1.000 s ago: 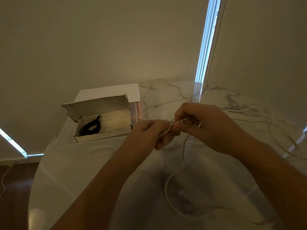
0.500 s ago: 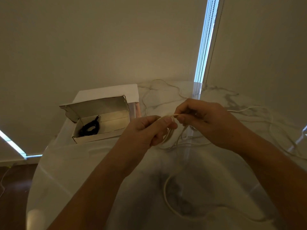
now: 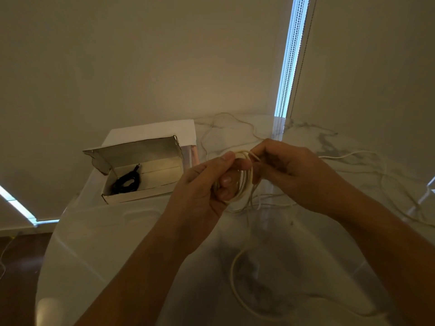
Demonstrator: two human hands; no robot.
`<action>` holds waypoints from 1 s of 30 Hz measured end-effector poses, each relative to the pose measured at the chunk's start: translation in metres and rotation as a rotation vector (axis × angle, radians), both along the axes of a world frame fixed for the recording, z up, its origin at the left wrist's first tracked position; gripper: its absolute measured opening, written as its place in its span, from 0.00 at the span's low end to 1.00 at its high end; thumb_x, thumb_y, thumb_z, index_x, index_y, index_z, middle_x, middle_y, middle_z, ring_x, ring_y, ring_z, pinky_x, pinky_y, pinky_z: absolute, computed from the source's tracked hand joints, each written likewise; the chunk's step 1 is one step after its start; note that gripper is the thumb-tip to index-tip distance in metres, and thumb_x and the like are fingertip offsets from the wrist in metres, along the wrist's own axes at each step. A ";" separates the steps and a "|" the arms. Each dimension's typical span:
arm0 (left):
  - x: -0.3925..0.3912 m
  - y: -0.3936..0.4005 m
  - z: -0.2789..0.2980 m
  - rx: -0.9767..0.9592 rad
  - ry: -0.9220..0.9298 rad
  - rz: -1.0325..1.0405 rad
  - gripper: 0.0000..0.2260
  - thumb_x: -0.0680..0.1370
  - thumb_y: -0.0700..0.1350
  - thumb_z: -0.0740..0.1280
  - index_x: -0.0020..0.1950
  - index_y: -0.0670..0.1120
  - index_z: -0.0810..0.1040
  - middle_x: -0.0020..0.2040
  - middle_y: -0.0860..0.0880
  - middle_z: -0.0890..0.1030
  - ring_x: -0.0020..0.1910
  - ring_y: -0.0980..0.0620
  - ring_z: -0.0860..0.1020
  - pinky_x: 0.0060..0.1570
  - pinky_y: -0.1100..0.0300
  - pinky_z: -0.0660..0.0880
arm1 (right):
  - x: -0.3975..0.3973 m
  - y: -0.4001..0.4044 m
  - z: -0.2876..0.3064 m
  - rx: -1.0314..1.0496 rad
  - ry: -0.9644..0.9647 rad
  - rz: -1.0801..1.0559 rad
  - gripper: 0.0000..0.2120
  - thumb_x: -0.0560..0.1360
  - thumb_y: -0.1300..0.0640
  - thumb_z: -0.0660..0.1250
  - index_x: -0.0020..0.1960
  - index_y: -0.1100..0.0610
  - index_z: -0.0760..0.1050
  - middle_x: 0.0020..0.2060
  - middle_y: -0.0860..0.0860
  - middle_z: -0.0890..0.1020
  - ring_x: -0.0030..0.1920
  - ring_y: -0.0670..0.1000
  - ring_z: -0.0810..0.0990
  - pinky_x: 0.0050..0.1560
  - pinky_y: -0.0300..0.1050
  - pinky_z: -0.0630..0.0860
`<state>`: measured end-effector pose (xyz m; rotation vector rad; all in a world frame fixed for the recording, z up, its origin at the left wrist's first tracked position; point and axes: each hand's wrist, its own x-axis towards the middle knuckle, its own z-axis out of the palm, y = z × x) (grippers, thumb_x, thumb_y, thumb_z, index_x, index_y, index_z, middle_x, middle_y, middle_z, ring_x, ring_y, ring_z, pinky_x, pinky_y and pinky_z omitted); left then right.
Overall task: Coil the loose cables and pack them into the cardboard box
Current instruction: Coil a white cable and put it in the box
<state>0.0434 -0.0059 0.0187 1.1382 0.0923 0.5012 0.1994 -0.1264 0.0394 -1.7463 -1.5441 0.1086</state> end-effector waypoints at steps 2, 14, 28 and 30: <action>0.001 -0.002 -0.001 -0.020 0.005 0.005 0.17 0.80 0.48 0.62 0.54 0.34 0.82 0.32 0.49 0.66 0.31 0.57 0.65 0.34 0.65 0.64 | 0.000 0.000 -0.001 0.005 0.020 -0.006 0.03 0.81 0.57 0.65 0.52 0.53 0.78 0.40 0.44 0.84 0.43 0.43 0.83 0.45 0.31 0.75; 0.005 0.002 0.000 -0.210 -0.057 0.053 0.18 0.80 0.50 0.62 0.55 0.36 0.80 0.35 0.50 0.66 0.31 0.57 0.66 0.37 0.66 0.68 | -0.007 0.010 -0.004 0.011 0.199 -0.027 0.08 0.82 0.56 0.63 0.45 0.52 0.77 0.34 0.48 0.83 0.36 0.44 0.83 0.42 0.33 0.77; 0.007 -0.001 0.016 -0.190 -0.149 0.196 0.23 0.80 0.50 0.61 0.65 0.32 0.76 0.38 0.49 0.71 0.38 0.56 0.70 0.45 0.63 0.71 | -0.006 0.011 -0.002 0.029 0.177 -0.097 0.05 0.82 0.54 0.61 0.52 0.51 0.75 0.42 0.45 0.79 0.41 0.45 0.85 0.46 0.45 0.83; 0.009 0.002 0.022 -0.194 -0.166 0.197 0.23 0.81 0.50 0.60 0.66 0.32 0.74 0.39 0.49 0.71 0.37 0.57 0.70 0.44 0.63 0.71 | -0.004 0.013 -0.001 0.040 0.141 -0.108 0.05 0.82 0.55 0.60 0.52 0.49 0.75 0.41 0.45 0.80 0.41 0.44 0.84 0.45 0.42 0.82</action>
